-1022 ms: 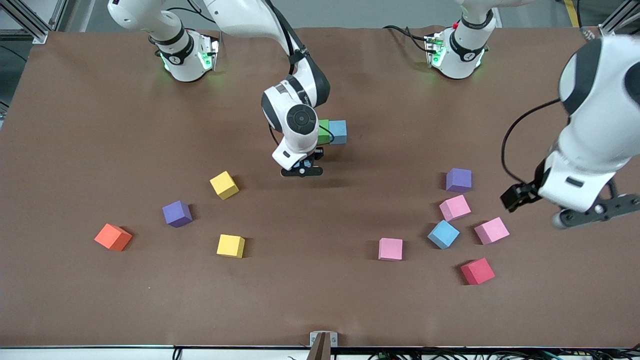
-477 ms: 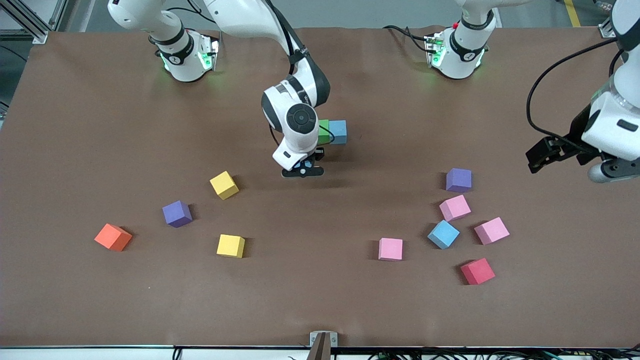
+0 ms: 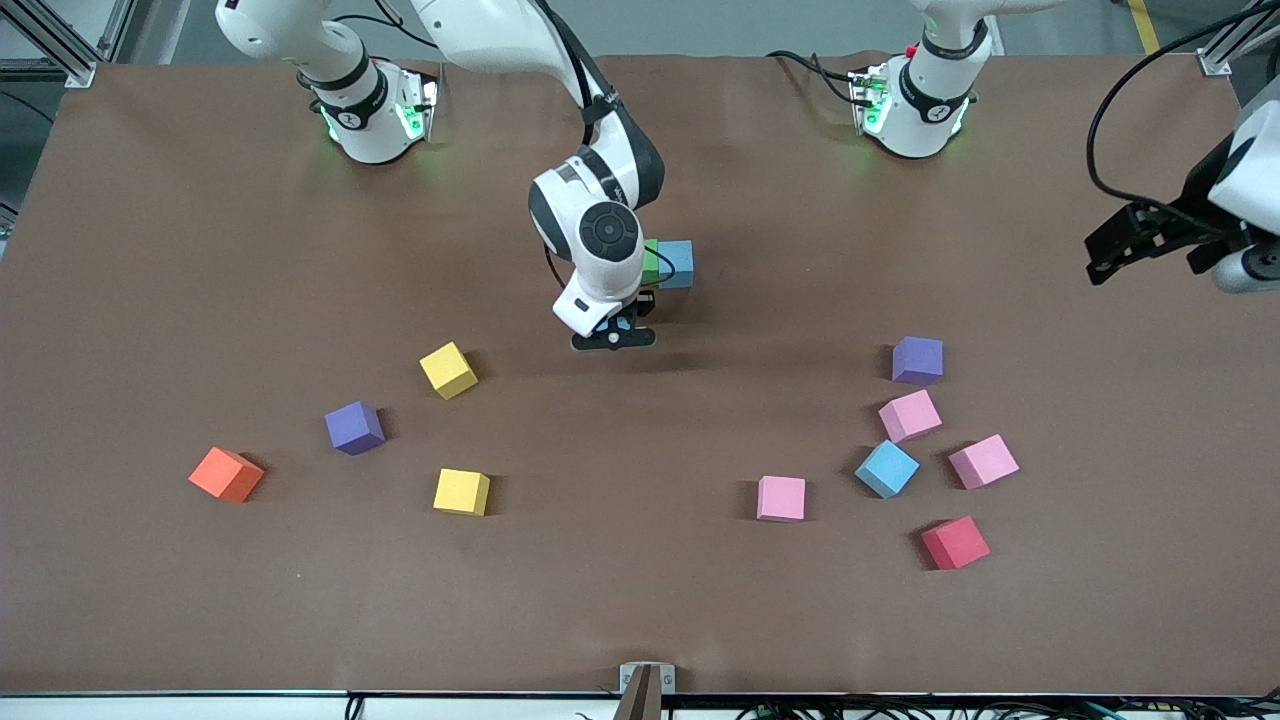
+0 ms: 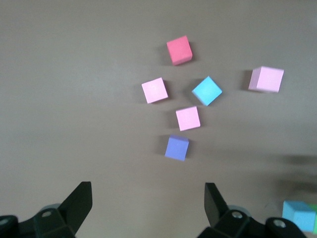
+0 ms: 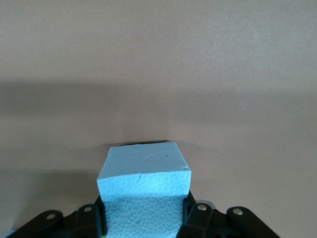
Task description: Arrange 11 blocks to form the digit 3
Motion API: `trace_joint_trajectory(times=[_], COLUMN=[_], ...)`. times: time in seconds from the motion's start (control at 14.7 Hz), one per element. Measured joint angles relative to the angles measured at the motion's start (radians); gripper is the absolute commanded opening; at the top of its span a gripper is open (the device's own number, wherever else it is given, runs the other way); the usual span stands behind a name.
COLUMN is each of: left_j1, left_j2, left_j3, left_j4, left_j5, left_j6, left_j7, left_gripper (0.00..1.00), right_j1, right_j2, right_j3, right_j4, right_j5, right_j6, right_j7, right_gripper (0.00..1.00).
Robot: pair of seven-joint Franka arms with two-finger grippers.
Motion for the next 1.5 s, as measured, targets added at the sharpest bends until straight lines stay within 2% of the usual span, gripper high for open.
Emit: trace_joint_trajectory(times=[0.14, 0.34, 1.5], left_j1=[-0.005, -0.006, -0.006], left_j2=[-0.030, -0.043, -0.027], left_j3=[0.032, 0.035, 0.044], left_j4=[-0.035, -0.054, -0.060], left_j5=[-0.013, -0.014, -0.014], left_j6=[-0.005, -0.011, 0.001], left_j7=[0.043, 0.049, 0.046], left_gripper=[1.00, 1.00, 1.00], right_j1=[0.001, 0.005, 0.035], right_j2=[0.000, 0.000, -0.039], right_j3=[0.002, 0.003, 0.002], right_j4=[-0.012, -0.025, -0.086], right_j5=[0.000, 0.000, -0.002], right_j6=[0.000, 0.000, 0.000], right_j7=[-0.023, -0.034, -0.035], right_gripper=[0.28, 0.28, 0.28])
